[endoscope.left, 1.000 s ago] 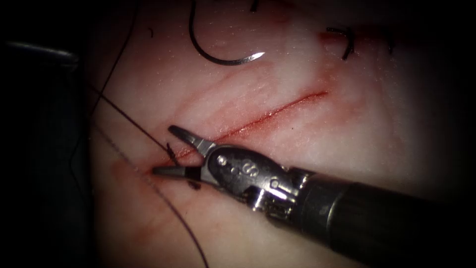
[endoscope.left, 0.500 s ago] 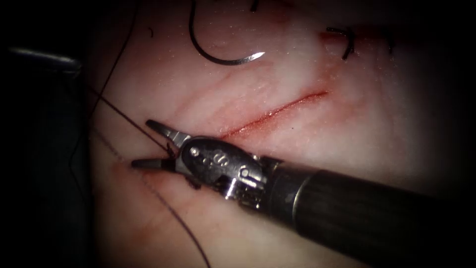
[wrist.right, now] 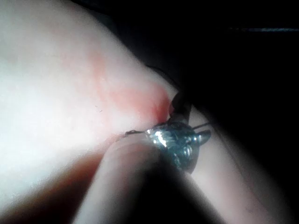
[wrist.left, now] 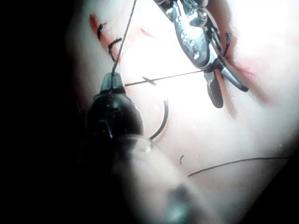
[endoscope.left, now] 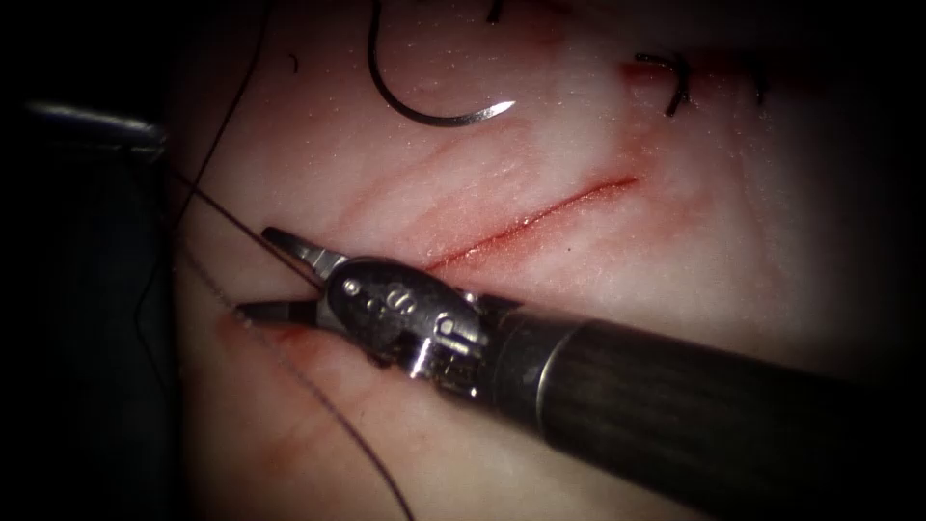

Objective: Wound Closure
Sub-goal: With the right cutter, cut the suture.

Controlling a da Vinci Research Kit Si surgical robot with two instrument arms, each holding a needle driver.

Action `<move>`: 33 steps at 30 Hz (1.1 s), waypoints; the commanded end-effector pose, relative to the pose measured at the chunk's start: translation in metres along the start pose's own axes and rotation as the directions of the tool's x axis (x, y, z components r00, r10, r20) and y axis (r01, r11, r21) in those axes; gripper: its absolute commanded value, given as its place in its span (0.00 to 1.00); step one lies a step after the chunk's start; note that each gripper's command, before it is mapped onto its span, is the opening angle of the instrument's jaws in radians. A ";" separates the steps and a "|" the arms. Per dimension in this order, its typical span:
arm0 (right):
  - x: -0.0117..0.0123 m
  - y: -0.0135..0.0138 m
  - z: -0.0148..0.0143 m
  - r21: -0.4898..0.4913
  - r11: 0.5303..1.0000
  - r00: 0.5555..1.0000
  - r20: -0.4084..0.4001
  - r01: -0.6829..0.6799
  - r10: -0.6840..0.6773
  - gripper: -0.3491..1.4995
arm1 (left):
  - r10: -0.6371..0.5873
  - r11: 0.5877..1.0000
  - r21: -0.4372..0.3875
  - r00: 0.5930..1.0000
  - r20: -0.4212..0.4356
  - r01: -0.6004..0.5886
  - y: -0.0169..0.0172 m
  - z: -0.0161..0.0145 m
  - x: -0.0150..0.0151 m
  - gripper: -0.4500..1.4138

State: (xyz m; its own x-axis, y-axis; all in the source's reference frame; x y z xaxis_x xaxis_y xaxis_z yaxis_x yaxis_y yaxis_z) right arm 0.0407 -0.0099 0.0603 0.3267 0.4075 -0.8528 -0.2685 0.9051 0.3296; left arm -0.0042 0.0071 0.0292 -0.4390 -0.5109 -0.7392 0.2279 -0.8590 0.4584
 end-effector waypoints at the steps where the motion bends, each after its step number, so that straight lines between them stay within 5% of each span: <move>1: 0.0002 0.0003 0.0010 -0.003 1.000 1.000 -0.006 0.001 -0.001 0.70 | 0.004 1.000 0.004 1.000 0.000 -0.004 -0.0007 0.0005 -0.0002 0.05; 17: 0.0010 0.0003 0.0016 -0.008 1.000 1.000 -0.020 -0.005 0.005 0.65 | 0.004 1.000 0.005 1.000 0.000 -0.004 -0.0006 0.0006 0.0001 0.05; 18: 0.0009 0.0003 0.0016 -0.007 1.000 1.000 -0.020 -0.004 0.004 0.58 | 0.004 1.000 0.005 1.000 0.000 -0.004 -0.0006 0.0006 0.0001 0.05; 19: 0.0009 0.0002 0.0016 0.000 1.000 1.000 -0.020 -0.003 0.003 0.40 | 0.010 1.000 0.005 1.000 0.000 -0.010 -0.0006 0.0006 0.0001 0.05; 20: 0.0007 0.0001 0.0015 0.028 1.000 1.000 -0.023 0.001 0.000 0.04 | 0.010 1.000 0.005 1.000 0.000 -0.010 -0.0006 0.0006 0.0002 0.05; 33: 0.0016 0.0001 0.0006 0.058 0.994 0.995 -0.008 0.097 -0.097 0.00 | 0.015 1.000 0.006 1.000 0.001 -0.015 -0.0003 0.0005 0.0012 0.05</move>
State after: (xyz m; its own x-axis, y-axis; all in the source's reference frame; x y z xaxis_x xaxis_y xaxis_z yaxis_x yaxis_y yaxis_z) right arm 0.0411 -0.0095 0.0590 0.3434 0.3183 -0.8836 -0.1878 0.9451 0.2675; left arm -0.0047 0.0059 0.0281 -0.4368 -0.5203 -0.7338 0.2317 -0.8533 0.4671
